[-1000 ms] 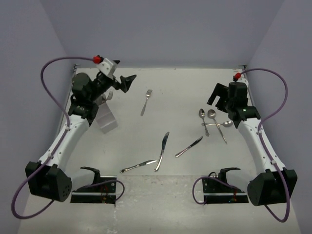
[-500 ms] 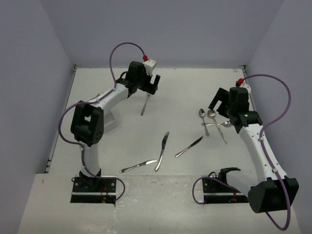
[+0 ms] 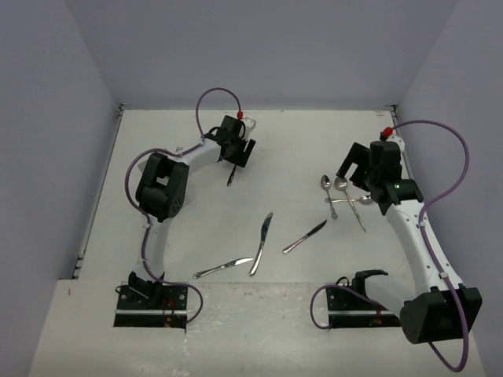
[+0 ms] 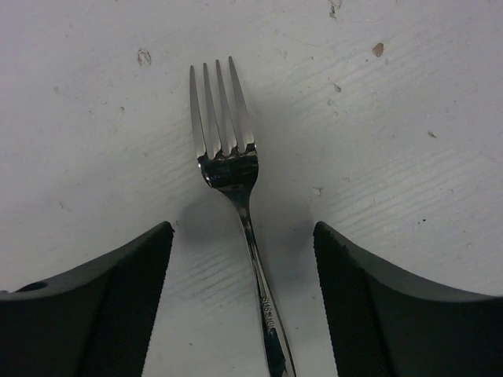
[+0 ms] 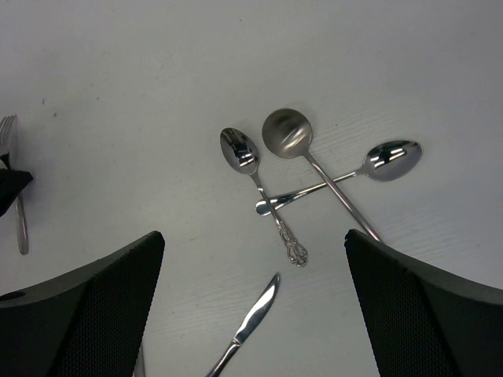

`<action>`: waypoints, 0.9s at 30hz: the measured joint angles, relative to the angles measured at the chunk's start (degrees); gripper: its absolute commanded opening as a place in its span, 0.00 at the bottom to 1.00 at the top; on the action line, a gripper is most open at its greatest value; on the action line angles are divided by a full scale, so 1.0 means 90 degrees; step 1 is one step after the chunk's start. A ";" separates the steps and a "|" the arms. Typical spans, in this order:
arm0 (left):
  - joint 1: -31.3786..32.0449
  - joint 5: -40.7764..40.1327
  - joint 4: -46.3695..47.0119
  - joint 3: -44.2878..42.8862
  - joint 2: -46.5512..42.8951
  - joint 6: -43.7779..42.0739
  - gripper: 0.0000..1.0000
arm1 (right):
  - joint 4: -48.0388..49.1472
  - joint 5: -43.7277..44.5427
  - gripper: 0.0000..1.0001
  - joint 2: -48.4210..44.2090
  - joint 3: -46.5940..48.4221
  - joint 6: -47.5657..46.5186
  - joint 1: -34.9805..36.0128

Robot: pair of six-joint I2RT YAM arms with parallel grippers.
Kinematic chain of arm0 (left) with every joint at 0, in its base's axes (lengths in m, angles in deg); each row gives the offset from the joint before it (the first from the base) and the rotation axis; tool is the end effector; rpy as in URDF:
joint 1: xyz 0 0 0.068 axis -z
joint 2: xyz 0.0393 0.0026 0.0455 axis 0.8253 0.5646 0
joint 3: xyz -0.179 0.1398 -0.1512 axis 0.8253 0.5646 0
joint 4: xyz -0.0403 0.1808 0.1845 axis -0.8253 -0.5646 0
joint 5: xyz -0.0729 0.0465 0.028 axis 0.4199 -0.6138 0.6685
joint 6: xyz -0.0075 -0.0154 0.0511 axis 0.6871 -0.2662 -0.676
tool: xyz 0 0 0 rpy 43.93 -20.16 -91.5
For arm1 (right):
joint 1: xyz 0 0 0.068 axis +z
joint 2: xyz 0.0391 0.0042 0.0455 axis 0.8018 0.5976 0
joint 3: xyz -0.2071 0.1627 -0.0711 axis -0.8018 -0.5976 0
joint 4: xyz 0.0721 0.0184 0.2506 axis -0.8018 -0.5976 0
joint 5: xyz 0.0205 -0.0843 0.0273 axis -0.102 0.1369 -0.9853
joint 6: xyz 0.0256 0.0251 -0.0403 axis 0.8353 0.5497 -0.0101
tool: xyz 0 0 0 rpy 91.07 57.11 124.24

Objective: Sort the eating utensils into containers

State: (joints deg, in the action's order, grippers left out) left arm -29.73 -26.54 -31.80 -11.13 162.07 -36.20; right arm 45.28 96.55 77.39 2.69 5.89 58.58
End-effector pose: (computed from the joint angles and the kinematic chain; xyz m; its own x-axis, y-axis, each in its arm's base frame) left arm 0.4401 -0.2124 0.1613 -0.7045 0.3218 -0.6326 0.4047 0.9143 0.0144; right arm 0.2284 0.0148 0.3159 -0.5306 0.4300 -0.7305 0.3425 0.8971 0.2793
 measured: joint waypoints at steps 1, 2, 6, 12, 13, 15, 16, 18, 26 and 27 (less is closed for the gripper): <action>0.0000 -0.0034 0.0017 0.0002 0.0015 -0.0005 0.67 | 0.0000 0.0000 0.99 0.0000 0.0000 -0.0007 0.0000; 0.0000 -0.0056 0.0024 0.0002 0.0034 0.0005 0.61 | 0.0000 -0.0002 0.99 0.0000 0.0000 -0.0012 0.0000; 0.0000 -0.0058 0.0163 0.0022 0.0104 0.0058 0.37 | 0.0002 -0.0005 0.99 0.0002 0.0000 -0.0017 0.0000; 0.0002 -0.0100 0.0347 0.0095 0.0107 0.0168 0.00 | 0.0010 -0.0010 0.99 0.0000 -0.0012 -0.0051 0.0000; 0.0002 -0.0131 0.0376 0.0104 0.0107 0.0158 0.00 | 0.0010 -0.0010 0.99 -0.0002 -0.0024 -0.0056 0.0000; 0.0000 -0.0175 0.0444 0.0143 0.0097 0.0141 0.00 | 0.0010 -0.0019 0.99 -0.0002 -0.0051 -0.0056 0.0000; 0.0000 -0.0168 0.0503 0.0211 0.0061 0.0136 0.00 | 0.0010 -0.0029 0.99 -0.0007 -0.0073 -0.0058 0.0000; 0.0000 -0.0141 0.0622 0.0447 -0.0095 0.0097 0.00 | 0.0010 -0.0046 0.99 -0.0039 -0.0121 -0.0058 0.0000; 0.0000 0.0695 0.1532 0.2006 -0.2555 -0.0357 0.00 | 0.0075 -0.0087 0.99 -0.0172 -0.0214 -0.0061 0.0000; 0.0000 0.0758 0.1826 0.2191 -0.3014 -0.0442 0.00 | 0.0085 -0.0107 0.99 -0.0172 -0.0219 -0.0061 0.0000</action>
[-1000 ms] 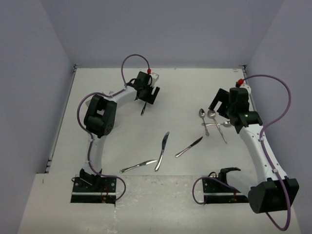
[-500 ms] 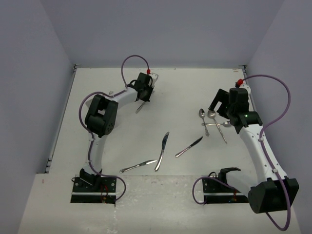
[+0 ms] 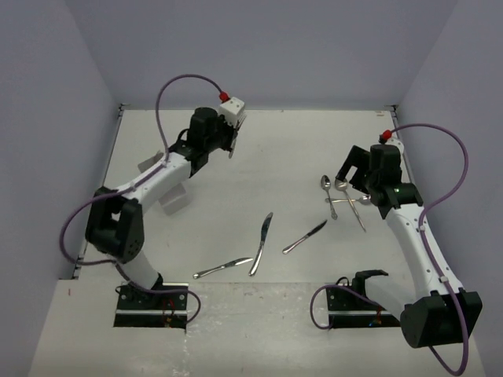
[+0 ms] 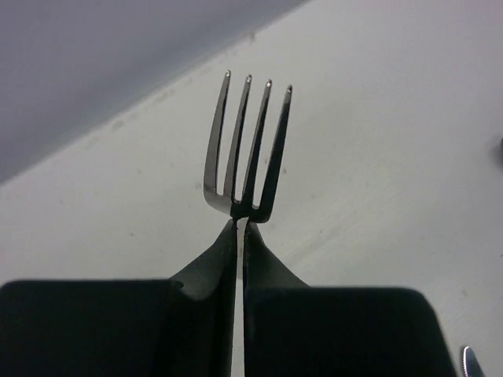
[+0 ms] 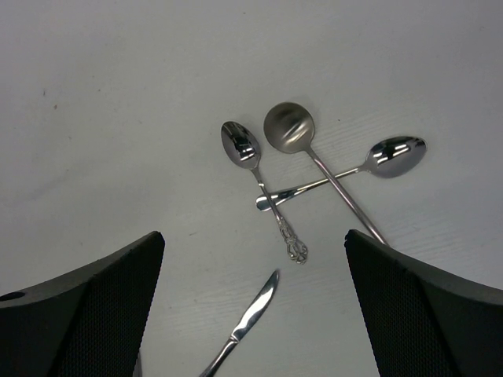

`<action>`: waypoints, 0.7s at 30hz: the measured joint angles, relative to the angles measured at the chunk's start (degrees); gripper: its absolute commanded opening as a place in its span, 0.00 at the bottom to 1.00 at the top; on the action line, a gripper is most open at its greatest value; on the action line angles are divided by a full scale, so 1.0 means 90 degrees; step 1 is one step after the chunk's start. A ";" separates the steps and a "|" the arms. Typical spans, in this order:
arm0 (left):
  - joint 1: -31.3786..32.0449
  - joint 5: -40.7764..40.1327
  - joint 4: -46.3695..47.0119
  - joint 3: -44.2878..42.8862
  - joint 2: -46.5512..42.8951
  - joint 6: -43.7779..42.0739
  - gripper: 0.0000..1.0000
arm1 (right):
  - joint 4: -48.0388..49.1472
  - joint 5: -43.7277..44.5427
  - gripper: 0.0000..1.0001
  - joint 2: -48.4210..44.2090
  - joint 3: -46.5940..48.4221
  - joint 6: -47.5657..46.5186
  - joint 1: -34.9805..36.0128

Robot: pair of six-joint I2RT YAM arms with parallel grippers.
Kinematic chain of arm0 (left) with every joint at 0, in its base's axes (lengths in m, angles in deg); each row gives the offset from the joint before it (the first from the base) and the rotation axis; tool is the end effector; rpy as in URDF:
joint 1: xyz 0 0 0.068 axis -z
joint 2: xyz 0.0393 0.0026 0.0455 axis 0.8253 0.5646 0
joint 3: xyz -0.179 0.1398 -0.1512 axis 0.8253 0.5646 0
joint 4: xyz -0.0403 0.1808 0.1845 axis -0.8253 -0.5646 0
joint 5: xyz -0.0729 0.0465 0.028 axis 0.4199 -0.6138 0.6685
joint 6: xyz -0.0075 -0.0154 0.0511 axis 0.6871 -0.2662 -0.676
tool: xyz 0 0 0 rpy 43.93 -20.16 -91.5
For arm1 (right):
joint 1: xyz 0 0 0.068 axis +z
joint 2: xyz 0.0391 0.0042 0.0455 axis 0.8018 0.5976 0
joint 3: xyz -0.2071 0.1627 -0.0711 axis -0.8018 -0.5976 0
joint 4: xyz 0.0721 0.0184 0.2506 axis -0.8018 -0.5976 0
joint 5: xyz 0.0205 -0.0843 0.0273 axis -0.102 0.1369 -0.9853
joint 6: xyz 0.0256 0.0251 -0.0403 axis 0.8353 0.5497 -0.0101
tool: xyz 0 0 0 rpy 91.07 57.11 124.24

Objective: Sort the eating utensils into containers

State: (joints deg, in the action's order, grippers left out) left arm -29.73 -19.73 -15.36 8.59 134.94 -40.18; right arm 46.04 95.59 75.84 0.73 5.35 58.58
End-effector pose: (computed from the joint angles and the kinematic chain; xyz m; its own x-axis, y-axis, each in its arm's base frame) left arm 0.3688 -0.1825 0.2778 -0.3811 0.2418 -0.8923 0.5238 0.8518 0.0071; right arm 0.2229 0.0149 0.3111 -0.5355 0.4227 -0.7311 0.3243 0.9023 0.2841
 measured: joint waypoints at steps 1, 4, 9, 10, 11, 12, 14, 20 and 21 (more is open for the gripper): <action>-0.0005 0.0053 0.0291 0.0189 -0.0435 -0.0100 0.00 | 0.0015 -0.0007 0.99 0.0000 -0.0007 0.0000 0.0000; -0.0136 0.0270 0.1307 0.0942 -0.1826 -0.0410 0.00 | 0.0051 -0.0027 0.99 0.0000 -0.0007 -0.0007 0.0000; -0.1331 0.0821 0.2154 0.1705 -0.3194 -0.0729 0.00 | 0.0124 -0.0063 0.99 0.0002 -0.0010 -0.0036 0.0000; -0.1617 0.0867 0.2256 0.1889 -0.3371 -0.0811 0.00 | 0.0141 -0.0061 0.99 0.0007 -0.0010 -0.0044 0.0000; -0.1919 0.0925 0.2395 0.2149 -0.3551 -0.0894 0.00 | 0.0153 -0.0053 0.99 0.0015 -0.0010 -0.0049 0.0000; -0.2161 0.0964 0.2433 0.2378 -0.3713 -0.0964 0.00 | 0.0163 -0.0049 0.99 0.0029 -0.0010 -0.0056 0.0000; -0.2489 0.1103 0.2441 0.2759 -0.3942 -0.1032 0.00 | 0.0160 -0.0039 0.99 0.0102 -0.0007 -0.0073 0.0000; -0.2691 0.1807 0.2489 0.2946 -0.3857 -0.1008 0.00 | 0.0158 -0.0068 0.99 0.0389 -0.0005 -0.0121 0.0000; -0.2693 0.1994 0.2509 0.2914 -0.3750 -0.0957 0.07 | 0.0158 -0.0078 0.99 0.0413 -0.0005 -0.0134 0.0000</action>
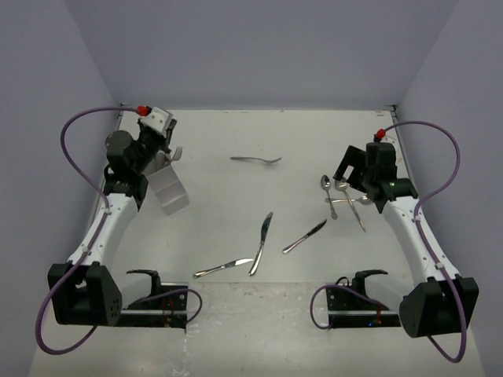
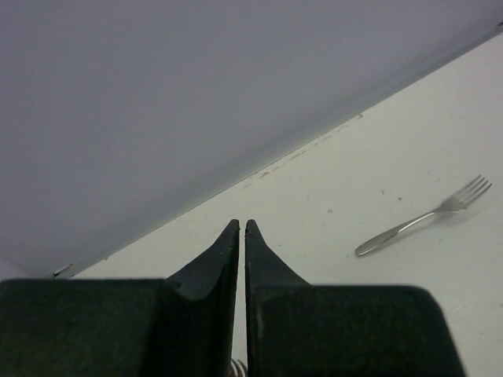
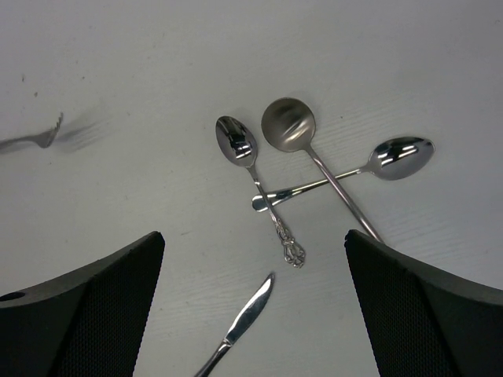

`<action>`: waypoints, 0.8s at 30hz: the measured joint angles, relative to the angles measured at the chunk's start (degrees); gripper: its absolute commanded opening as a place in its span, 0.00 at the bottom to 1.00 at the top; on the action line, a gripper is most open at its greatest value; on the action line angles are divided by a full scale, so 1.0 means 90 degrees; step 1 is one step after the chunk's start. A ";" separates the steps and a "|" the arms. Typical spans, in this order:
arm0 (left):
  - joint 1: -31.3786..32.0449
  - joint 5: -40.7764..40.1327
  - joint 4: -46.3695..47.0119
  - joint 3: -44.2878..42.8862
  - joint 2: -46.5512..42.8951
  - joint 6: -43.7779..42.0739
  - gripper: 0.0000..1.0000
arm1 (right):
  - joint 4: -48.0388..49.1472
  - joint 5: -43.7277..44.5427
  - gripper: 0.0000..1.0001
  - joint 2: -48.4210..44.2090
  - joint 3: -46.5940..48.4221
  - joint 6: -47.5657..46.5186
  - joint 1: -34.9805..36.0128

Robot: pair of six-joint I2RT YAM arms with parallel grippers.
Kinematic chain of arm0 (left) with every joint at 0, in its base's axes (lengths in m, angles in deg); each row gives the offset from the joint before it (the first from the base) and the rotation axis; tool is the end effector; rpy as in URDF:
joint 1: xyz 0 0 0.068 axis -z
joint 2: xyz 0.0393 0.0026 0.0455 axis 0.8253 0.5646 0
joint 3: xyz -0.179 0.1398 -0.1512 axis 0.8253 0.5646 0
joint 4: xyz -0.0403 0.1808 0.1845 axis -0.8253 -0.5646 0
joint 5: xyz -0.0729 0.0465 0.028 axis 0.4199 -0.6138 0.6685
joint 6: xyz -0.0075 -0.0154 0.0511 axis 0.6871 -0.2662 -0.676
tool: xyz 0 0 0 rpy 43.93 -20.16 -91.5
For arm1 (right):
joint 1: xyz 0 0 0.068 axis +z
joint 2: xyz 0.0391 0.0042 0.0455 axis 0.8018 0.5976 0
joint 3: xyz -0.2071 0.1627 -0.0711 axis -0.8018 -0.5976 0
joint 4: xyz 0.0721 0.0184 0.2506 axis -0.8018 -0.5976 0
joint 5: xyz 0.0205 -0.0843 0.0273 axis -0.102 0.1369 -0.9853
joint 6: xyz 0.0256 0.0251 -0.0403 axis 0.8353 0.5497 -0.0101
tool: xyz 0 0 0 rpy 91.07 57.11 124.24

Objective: Sort the eating utensils into containers

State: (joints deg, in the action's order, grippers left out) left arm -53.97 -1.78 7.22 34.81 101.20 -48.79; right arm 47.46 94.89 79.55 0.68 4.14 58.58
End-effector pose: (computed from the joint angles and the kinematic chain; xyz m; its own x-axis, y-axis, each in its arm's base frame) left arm 0.2717 -0.0217 0.3478 0.1370 0.1806 -0.9740 0.3947 0.8919 0.2209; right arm 0.2369 0.0166 0.2992 -0.5760 0.4013 -0.7122 0.3153 0.9129 0.2593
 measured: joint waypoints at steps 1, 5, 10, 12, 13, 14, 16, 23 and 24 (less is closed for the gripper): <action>-0.0002 0.0223 -0.0053 -0.0100 0.0153 0.0019 0.33 | 0.0000 -0.0010 0.99 0.0017 0.0000 -0.0017 0.0000; 0.0075 0.1341 -0.0476 -0.0765 0.0959 -0.0238 1.00 | 0.0007 -0.0041 0.99 0.0029 0.0000 -0.0092 0.0000; 0.1190 0.1848 -0.1460 -0.1494 0.1775 -0.1477 1.00 | 0.0005 -0.0243 0.99 0.0034 0.0000 -0.0206 0.0000; 0.1613 0.2210 -0.1882 -0.1914 0.2237 -0.1923 1.00 | 0.0005 -0.0325 0.99 0.0046 0.0000 -0.0236 0.0000; 0.1722 0.2414 -0.2149 -0.2212 0.2526 -0.2154 1.00 | 0.0000 -0.0352 0.99 0.0061 0.0005 -0.0250 0.0000; 0.1766 0.2606 -0.2475 -0.2608 0.2900 -0.2344 1.00 | -0.0002 -0.0369 0.99 0.0075 0.0012 -0.0257 0.0000; 0.1780 0.2788 -0.3084 -0.3628 0.3757 -0.2540 1.00 | -0.0019 -0.0376 0.99 0.0107 0.0024 -0.0272 0.0000; 0.2200 0.2378 -0.4442 -0.6501 0.6591 -0.2900 1.00 | -0.0100 -0.0393 0.99 0.0160 0.0036 -0.0272 0.0000; 0.2317 0.2336 -0.4600 -0.6511 0.6776 -0.3011 1.00 | -0.0112 -0.0393 0.99 0.0165 0.0036 -0.0272 0.0000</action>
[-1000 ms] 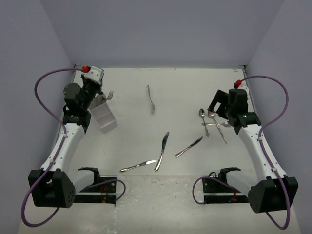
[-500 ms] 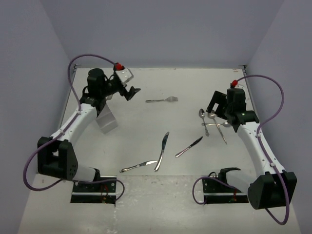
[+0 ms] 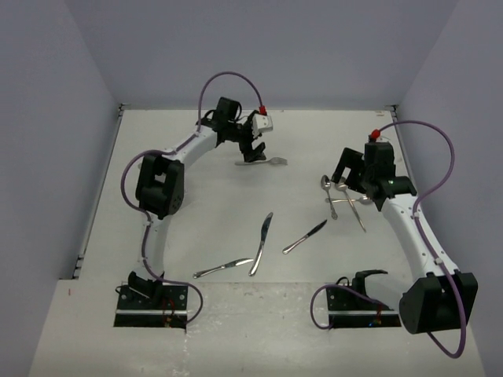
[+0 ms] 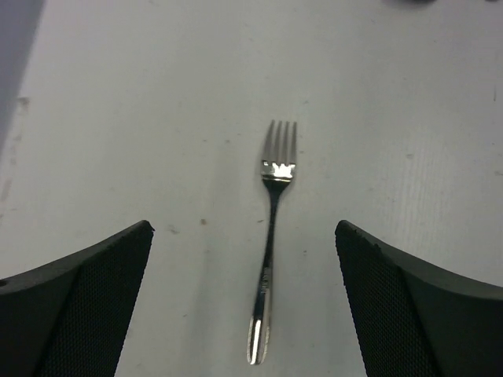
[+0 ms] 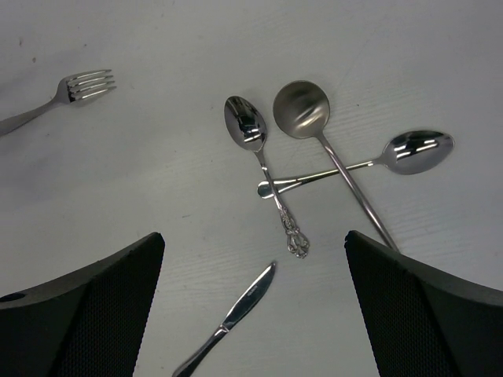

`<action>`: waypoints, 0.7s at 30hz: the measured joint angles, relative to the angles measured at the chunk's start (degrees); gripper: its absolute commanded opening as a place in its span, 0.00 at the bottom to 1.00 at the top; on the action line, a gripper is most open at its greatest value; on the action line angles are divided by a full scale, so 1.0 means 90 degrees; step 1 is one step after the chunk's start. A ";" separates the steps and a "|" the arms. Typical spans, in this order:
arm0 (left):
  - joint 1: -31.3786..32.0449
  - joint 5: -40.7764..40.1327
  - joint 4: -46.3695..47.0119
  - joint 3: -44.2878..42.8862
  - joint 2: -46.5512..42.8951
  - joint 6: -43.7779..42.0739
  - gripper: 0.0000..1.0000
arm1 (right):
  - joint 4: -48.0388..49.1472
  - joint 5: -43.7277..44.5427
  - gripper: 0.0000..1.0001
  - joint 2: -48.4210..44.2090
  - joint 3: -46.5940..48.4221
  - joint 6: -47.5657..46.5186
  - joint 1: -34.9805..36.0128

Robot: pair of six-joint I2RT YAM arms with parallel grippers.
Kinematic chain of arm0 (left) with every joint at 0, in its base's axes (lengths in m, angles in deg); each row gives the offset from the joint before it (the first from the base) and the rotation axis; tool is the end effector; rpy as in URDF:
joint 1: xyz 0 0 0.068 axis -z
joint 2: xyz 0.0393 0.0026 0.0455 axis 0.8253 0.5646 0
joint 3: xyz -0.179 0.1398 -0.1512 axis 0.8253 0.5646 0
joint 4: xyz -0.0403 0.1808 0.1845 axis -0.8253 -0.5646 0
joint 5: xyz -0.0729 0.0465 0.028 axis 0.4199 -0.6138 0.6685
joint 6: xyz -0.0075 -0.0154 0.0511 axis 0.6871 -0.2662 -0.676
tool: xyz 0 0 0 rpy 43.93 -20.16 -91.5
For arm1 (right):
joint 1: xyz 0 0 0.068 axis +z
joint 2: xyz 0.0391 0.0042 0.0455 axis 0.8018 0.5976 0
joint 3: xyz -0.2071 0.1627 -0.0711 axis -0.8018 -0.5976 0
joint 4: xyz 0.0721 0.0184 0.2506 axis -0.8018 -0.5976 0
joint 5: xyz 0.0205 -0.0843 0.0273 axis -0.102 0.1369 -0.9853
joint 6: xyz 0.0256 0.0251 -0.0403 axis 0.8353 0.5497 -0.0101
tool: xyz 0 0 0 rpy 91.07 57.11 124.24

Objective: Sort the eating utensils into containers

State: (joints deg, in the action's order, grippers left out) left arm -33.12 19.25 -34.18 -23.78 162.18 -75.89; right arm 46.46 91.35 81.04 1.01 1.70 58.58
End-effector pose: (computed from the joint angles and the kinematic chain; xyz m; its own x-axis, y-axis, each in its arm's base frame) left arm 0.4585 -0.2167 0.2350 0.0060 0.4847 -0.8747 0.9707 0.2072 0.1215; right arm 0.2407 0.0192 0.2938 -0.6345 0.3608 -0.6836 0.2579 0.9325 0.2527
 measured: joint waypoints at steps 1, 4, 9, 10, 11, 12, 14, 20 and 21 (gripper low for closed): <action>0.0104 -0.0027 -0.0158 0.0002 0.0151 -0.0061 1.00 | -0.0007 -0.0010 0.99 0.0007 0.0000 0.0000 0.0000; 0.0401 -0.0267 -0.0335 0.0010 0.0461 -0.0141 1.00 | -0.0007 -0.0138 0.99 0.0041 0.0000 0.0000 0.0000; 0.0743 -0.1086 0.0141 -0.0172 0.0838 0.0308 1.00 | -0.0002 -0.0432 0.99 0.0219 0.0000 0.0005 0.0000; 0.0763 -0.1217 0.0165 -0.0415 0.1035 0.0430 1.00 | -0.0002 -0.0522 0.99 0.0265 0.0000 0.0005 0.0002; 0.0767 -0.1333 0.0097 -0.0823 0.1326 0.0559 0.98 | 0.0000 -0.0610 0.99 0.0294 0.0000 0.0007 0.0000; 0.0765 -0.1450 0.0085 -0.1239 0.1634 0.0639 0.97 | -0.0002 -0.0699 0.99 0.0321 0.0000 0.0005 0.0002; 0.0750 -0.1523 0.0107 -0.1834 0.2120 0.0843 0.91 | -0.0002 -0.0845 0.99 0.0330 0.0000 0.0007 0.0002; 0.0746 -0.1605 0.0194 -0.1030 0.1746 0.0755 0.90 | 0.0046 -0.1013 0.99 0.0291 -0.0002 0.0017 0.0002; 0.0743 -0.1535 0.0255 -0.0750 0.1644 0.0714 0.90 | 0.0063 -0.1022 0.99 0.0279 -0.0002 0.0022 0.0002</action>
State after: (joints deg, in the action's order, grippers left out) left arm -26.43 5.43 -31.89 -30.54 176.97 -69.47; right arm 47.03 82.15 83.55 0.99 1.89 58.60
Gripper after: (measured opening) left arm 0.899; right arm 0.989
